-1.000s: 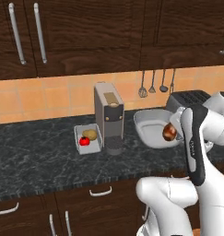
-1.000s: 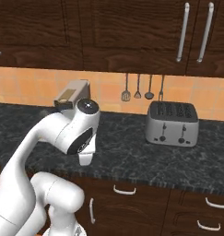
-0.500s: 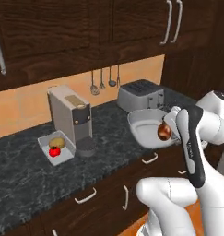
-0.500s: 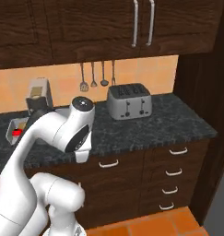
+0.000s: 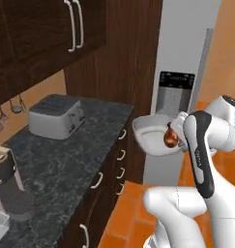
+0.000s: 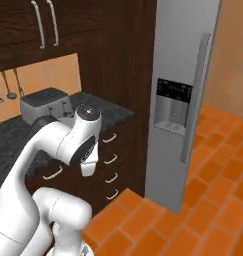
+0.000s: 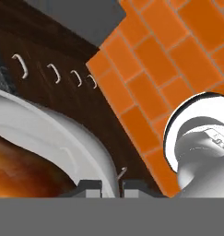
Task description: Take the meat container that has the chicken drumstick and place it on the second highest rack of the freezer. Then take the vegetable container that has the tomato and potato and place it on the highest rack of the freezer.
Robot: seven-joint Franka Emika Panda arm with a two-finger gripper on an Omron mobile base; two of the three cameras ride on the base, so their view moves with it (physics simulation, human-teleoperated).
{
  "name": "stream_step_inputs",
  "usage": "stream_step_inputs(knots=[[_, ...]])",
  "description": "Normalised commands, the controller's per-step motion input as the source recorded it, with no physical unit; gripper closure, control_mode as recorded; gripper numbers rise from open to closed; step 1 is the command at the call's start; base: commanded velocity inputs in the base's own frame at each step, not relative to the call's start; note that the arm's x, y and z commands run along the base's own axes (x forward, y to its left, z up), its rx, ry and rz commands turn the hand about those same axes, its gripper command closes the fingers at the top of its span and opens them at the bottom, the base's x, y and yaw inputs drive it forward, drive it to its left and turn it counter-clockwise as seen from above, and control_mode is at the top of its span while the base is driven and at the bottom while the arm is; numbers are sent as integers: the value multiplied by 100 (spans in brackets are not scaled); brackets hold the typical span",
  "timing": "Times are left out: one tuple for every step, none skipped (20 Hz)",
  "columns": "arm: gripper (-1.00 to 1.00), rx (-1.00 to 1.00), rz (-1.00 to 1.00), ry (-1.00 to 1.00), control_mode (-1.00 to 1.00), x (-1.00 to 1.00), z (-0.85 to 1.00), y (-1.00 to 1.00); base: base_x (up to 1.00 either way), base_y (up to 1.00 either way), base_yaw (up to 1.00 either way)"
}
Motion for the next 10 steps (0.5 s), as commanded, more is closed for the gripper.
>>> stream_step_inputs(knots=[[100,0,0,0,100,0,0,0,0,-60,-83],[100,0,0,0,100,0,0,0,0,-74,-81],[100,0,0,0,100,0,0,0,0,-72,-82],[100,0,0,0,100,0,0,0,0,-76,-81],[100,0,0,0,100,0,0,0,1,-91,-78],[100,0,0,0,100,0,0,0,1,-97,-77],[100,0,0,0,100,0,0,0,10,-94,-74],[100,0,0,0,100,0,0,0,19,-100,-68],[100,0,0,0,100,0,0,0,39,-85,-60],[100,0,0,0,100,0,0,0,51,-83,-54]])
